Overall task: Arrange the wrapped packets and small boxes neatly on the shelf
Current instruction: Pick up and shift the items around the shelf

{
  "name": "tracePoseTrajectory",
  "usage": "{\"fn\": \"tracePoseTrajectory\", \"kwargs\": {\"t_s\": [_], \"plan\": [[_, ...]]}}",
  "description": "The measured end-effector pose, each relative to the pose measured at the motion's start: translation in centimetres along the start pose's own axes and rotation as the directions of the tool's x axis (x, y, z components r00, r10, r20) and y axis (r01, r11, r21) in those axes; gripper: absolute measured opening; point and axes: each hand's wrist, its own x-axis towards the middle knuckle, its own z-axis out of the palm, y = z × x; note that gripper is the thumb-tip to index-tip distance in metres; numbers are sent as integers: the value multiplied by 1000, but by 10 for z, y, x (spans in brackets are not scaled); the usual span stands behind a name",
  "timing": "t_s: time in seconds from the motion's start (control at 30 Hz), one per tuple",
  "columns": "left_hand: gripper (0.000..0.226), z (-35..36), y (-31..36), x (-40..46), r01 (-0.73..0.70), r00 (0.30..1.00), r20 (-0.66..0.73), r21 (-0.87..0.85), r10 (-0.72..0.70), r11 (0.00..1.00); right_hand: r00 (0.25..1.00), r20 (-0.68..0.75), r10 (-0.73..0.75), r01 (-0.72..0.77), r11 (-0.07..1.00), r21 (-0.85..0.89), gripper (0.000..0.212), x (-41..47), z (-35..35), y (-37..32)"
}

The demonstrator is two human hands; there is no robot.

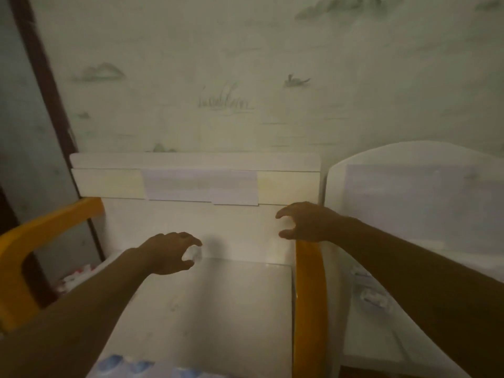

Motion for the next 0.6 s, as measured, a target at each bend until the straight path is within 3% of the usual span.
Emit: {"fn": "tracePoseTrajectory", "kwargs": {"t_s": [0.23,0.6], "plan": [[56,-6,-65,11,132,991,23,51,-133,990,996,-2,-91,91,994,65,54,70,24,-27],[61,58,-144,45,98,986,136,24,-101,995,994,63,-84,85,996,-3,53,150,65,-80]]}}
